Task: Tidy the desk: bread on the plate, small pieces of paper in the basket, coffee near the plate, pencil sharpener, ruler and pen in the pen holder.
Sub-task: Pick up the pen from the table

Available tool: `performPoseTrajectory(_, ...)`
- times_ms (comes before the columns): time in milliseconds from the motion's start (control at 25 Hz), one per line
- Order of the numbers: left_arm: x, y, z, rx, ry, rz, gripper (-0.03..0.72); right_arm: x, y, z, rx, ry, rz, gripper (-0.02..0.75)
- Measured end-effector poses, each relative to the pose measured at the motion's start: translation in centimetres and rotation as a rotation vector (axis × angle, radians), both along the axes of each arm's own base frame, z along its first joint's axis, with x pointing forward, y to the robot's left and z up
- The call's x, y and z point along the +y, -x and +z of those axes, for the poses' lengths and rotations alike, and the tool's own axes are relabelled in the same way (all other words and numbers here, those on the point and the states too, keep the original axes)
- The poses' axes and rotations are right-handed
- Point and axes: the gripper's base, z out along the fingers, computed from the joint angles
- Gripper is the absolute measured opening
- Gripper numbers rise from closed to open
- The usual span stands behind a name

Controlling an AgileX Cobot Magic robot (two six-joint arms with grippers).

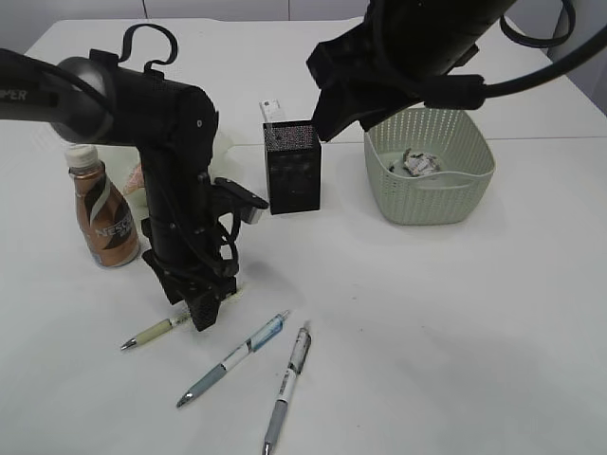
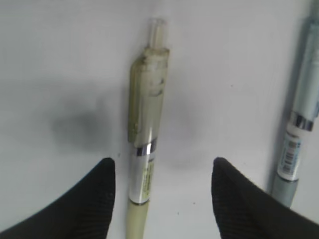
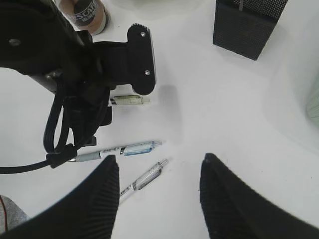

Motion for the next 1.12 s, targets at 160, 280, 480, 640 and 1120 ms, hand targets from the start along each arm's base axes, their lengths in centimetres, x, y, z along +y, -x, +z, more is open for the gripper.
performPoseTrajectory(160,0.0,0.0,-0.6,0.017,-0.009,0.000,0.449,0.0,0.0,0.0,0.000,0.000,0.000,0.385)
performPoseTrajectory(280,0.0,0.0,-0.7,0.019,-0.011,0.000,0.449,0.0,0.0,0.0,-0.002,0.004,0.000,0.385)
performPoseTrajectory(480,0.0,0.0,-0.8,0.020,-0.011,0.000,0.439,0.0,0.0,0.0,-0.002,0.004,0.000,0.385)
performPoseTrajectory(640,0.0,0.1,-1.2,0.028,-0.016,0.000,0.435,0.0,0.0,0.0,-0.003,0.005,0.000,0.385)
performPoseTrajectory(1120,0.0,0.0,-1.5,0.034,-0.021,-0.001,0.381,0.0,0.0,0.0,-0.003,0.005,0.000,0.385)
